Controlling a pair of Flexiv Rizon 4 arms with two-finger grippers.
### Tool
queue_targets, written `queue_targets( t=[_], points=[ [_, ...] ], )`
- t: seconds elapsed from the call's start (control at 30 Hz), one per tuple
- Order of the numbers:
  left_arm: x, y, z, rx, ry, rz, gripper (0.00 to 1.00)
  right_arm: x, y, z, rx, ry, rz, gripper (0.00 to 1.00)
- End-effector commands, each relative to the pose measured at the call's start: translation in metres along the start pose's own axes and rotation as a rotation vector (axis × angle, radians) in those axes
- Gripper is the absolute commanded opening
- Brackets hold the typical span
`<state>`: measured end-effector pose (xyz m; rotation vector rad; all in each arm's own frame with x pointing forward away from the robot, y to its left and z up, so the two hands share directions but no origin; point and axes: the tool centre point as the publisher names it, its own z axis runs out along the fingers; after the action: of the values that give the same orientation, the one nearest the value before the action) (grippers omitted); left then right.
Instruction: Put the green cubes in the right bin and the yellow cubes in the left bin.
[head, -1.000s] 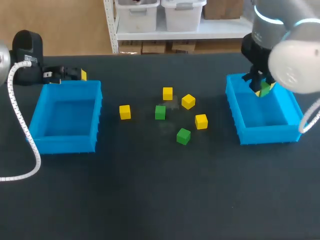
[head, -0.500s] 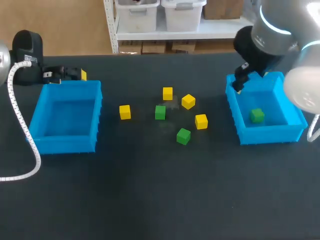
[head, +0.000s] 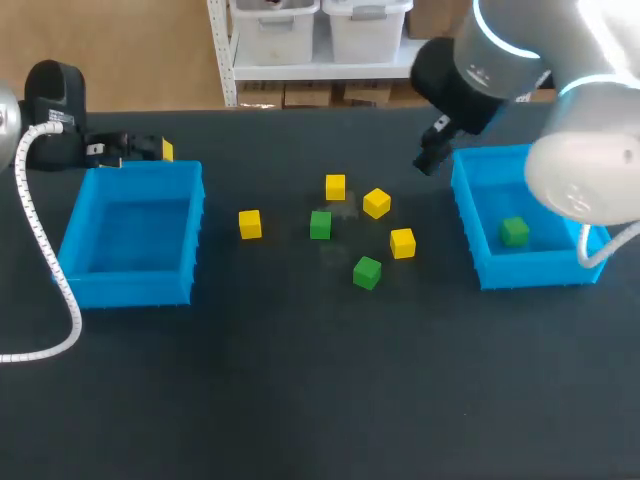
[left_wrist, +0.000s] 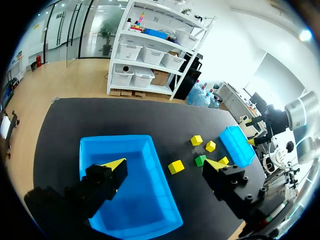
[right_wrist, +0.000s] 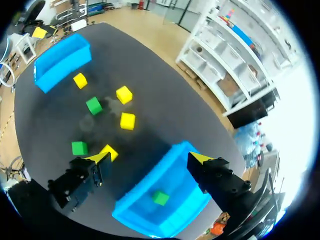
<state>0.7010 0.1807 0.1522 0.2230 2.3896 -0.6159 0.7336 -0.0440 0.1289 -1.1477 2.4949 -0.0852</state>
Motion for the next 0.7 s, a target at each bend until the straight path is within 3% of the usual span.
queue_targets(
  t=[0.03,0.37,0.7],
  points=[
    [0.001,0.002,0.000,0.009,-0.005,0.002,1.00,-0.029,0.010,0.005,-0.012,0.045,-0.033,1.00],
    [0.001,0.002,0.000,0.009,-0.005,0.002,1.00,-0.067,0.042,0.013,-0.032,0.057,-0.166,1.00],
    [0.001,0.002,0.000,0.009,-0.005,0.002,1.00,-0.076,0.076,0.032,-0.082,0.092,-0.230,1.00]
  ],
)
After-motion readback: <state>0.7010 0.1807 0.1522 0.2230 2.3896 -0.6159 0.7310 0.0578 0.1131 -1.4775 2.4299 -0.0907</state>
